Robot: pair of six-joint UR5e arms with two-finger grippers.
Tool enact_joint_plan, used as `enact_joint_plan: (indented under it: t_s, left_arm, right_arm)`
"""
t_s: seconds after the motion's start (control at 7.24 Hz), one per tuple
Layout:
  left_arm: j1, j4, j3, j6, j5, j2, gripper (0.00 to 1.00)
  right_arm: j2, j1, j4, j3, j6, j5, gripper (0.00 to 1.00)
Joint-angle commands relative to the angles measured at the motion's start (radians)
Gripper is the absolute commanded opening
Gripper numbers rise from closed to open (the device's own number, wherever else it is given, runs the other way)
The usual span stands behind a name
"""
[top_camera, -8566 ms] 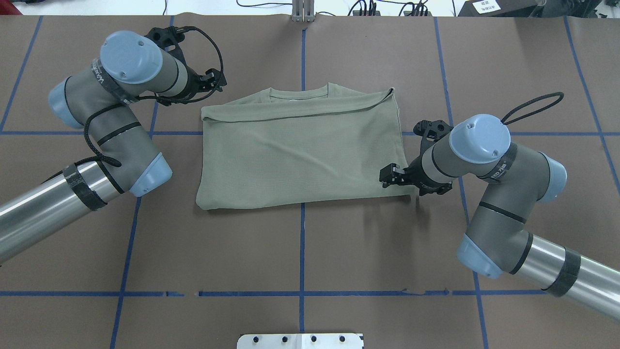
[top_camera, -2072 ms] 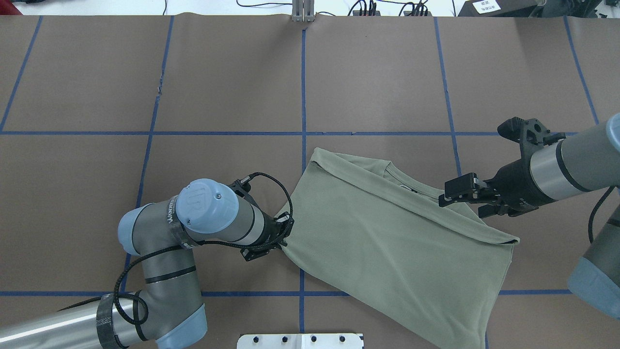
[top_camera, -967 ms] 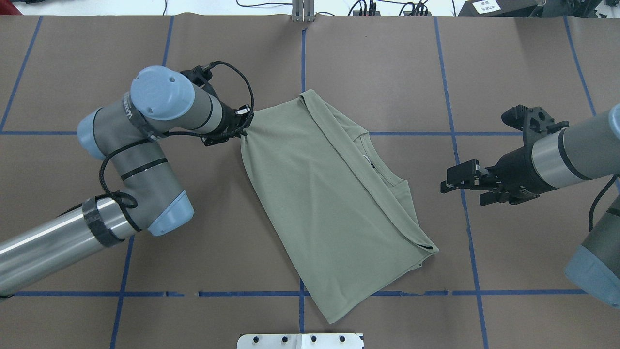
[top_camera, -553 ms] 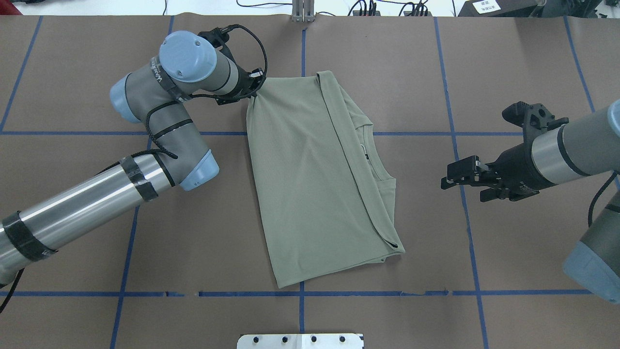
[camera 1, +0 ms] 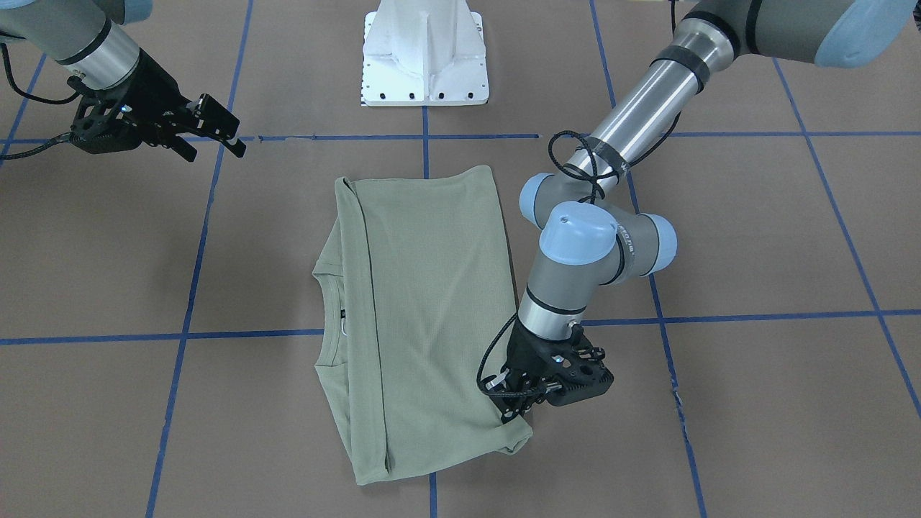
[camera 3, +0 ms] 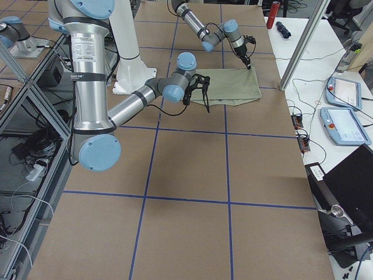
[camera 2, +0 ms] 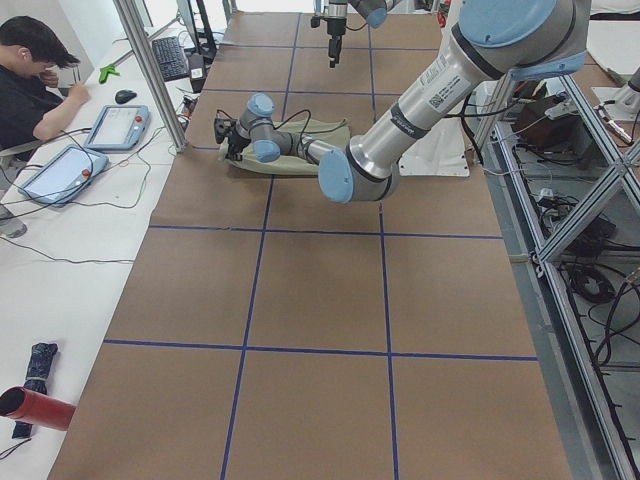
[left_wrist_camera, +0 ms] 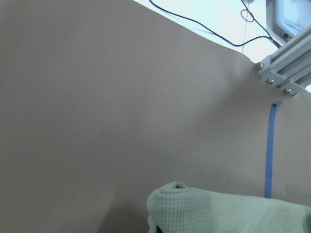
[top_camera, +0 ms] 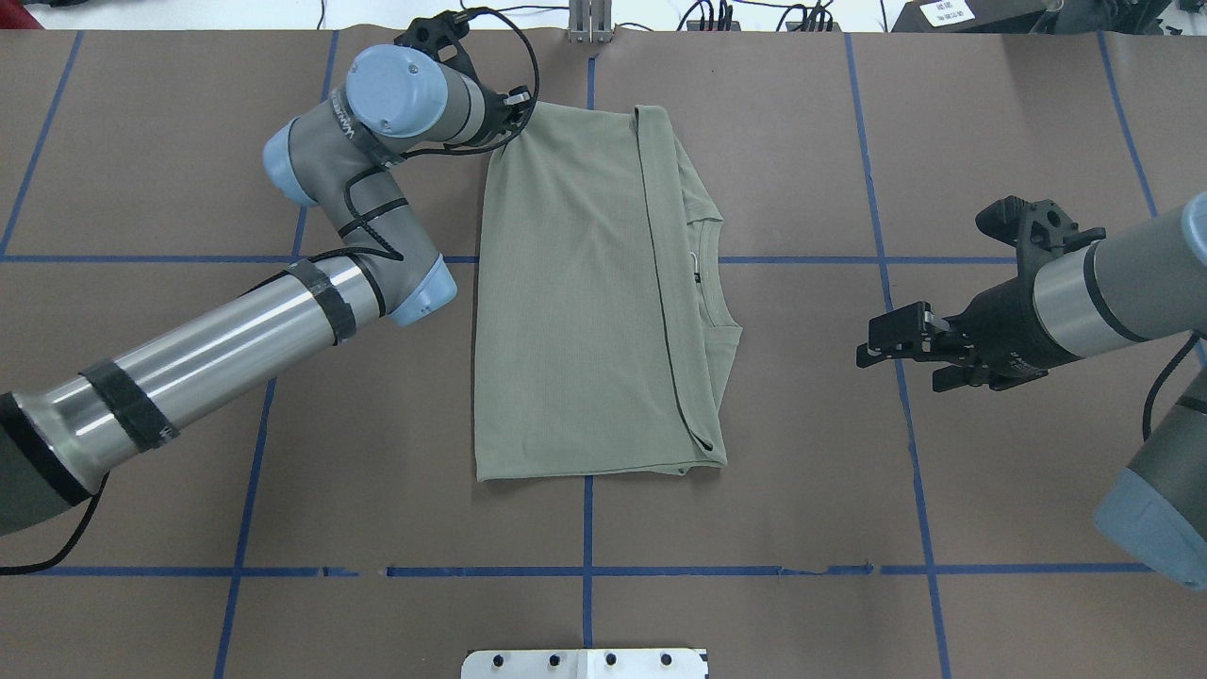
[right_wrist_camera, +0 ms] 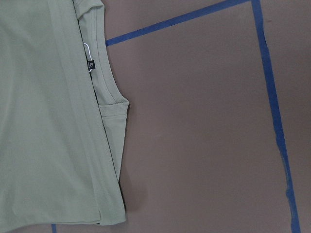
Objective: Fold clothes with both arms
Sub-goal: 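Release the shirt with the left gripper and raise the right gripper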
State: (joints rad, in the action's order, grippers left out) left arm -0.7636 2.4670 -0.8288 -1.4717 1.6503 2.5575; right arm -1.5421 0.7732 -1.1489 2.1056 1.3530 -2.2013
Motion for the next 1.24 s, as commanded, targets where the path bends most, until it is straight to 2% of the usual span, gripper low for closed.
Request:
enact_joint_plan:
  t_s: [0.0, 0.14, 0.28, 0.69, 0.83, 0.97, 1.11]
  left_arm:
    - [0.0, 0.05, 0.062, 0.004, -0.039, 0.036, 0.0]
    - [0.0, 0.05, 0.066, 0.026, -0.041, 0.033, 0.74]
    - [0.0, 0.05, 0.068, 0.072, -0.052, 0.035, 1.0]
    - [-0.028, 0.049, 0.056, 0.083, -0.037, 0.036, 1.0]
    - [-0.054, 0.034, 0.006, 0.105, 0.059, 0.017, 1.0]
    - [-0.063, -0.015, -0.1, 0.109, 0.169, -0.061, 1.0]
    - [-0.063, -0.038, -0.218, 0.116, 0.192, -0.153, 1.0]
  right_arm:
    - [-0.001, 0.0, 0.0, -0.001, 0.0, 0.002, 1.0]
    - [0.0, -0.002, 0.0, -0.003, -0.002, 0.002, 1.0]
    - [0.017, 0.0, 0.0, -0.01, -0.002, 0.002, 1.0]
    - [0.052, -0.002, -0.002, -0.035, -0.002, 0.035, 1.0]
    - [0.077, -0.009, -0.009, -0.062, -0.002, 0.044, 1.0]
    - [0.095, -0.023, -0.011, -0.087, -0.003, 0.073, 1.0]
    - [0.106, -0.057, -0.014, -0.099, -0.003, 0.127, 1.0]
